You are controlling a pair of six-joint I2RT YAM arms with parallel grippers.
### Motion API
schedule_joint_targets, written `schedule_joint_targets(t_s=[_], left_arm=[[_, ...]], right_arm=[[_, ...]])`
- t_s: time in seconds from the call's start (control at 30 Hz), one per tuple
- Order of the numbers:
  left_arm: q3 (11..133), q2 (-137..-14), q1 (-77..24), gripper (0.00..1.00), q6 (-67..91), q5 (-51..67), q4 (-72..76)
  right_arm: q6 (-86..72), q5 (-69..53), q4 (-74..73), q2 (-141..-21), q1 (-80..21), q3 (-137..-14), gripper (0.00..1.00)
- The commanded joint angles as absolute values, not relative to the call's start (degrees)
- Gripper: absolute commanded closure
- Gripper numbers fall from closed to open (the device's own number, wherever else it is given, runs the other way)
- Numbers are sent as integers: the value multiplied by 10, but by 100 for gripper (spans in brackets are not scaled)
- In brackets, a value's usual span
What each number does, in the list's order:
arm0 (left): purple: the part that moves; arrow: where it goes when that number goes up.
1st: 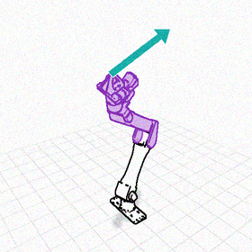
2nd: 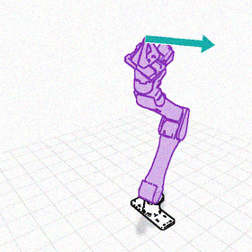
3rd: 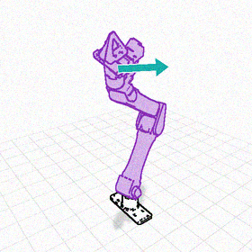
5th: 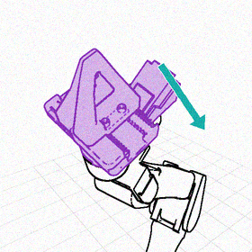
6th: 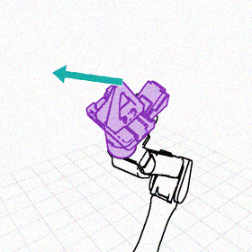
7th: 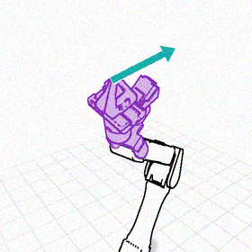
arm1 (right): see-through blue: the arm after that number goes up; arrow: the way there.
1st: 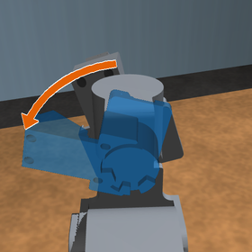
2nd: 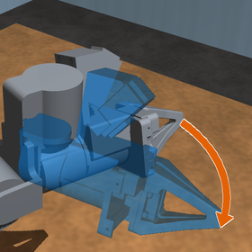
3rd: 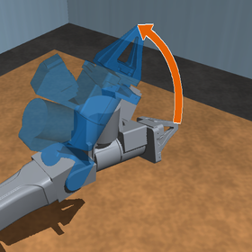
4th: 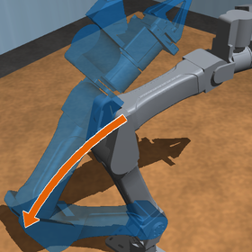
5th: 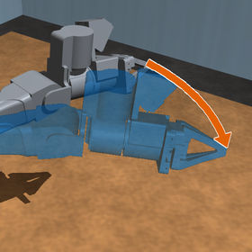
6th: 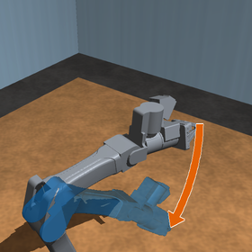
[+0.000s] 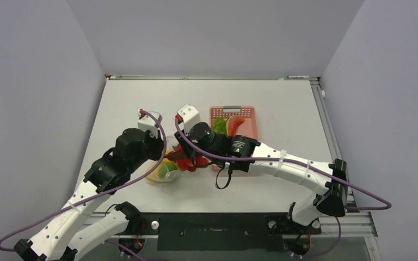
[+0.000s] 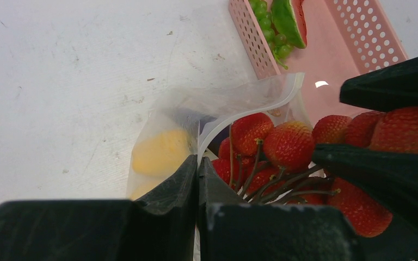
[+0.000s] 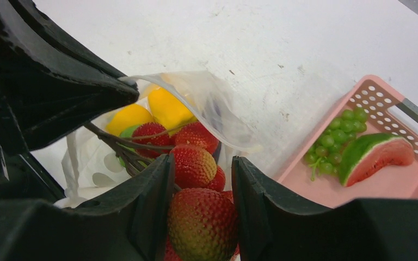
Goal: Place the food in the zip-top bag and seal the zipper
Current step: Place the fake fruit in the zipper food storage bag.
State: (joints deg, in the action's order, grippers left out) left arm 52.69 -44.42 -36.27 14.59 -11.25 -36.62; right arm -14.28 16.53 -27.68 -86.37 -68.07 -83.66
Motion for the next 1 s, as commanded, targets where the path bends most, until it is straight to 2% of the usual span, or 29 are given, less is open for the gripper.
schedule_joint_targets(t_s=[0.0, 0.27, 0.33, 0.4, 0.43, 0.57, 0.73, 0.97], left_arm=[[526, -445, -360, 100, 145, -106, -341], [526, -443, -360, 100, 145, -108, -341], [526, -443, -360, 100, 146, -108, -340], [526, -443, -360, 100, 145, -107, -341], [526, -444, -360, 100, 145, -106, -342], [526, -444, -360, 100, 145, -107, -341], [526, -446, -360, 100, 145, -107, -341], [526, -446, -360, 100, 146, -108, -342]], right_arm=[[-150, 141, -226, -894, -692, -875, 94], [-162, 119, -215, -926, -693, -864, 87], [-165, 114, -212, -923, -692, -857, 82], [-168, 110, -206, -916, -692, -846, 68], [-167, 110, -203, -913, -692, -842, 56], [-167, 125, -197, -890, -692, -827, 40], [-171, 156, -194, -861, -692, -809, 32], [-185, 188, -209, -823, -688, -772, 31]])
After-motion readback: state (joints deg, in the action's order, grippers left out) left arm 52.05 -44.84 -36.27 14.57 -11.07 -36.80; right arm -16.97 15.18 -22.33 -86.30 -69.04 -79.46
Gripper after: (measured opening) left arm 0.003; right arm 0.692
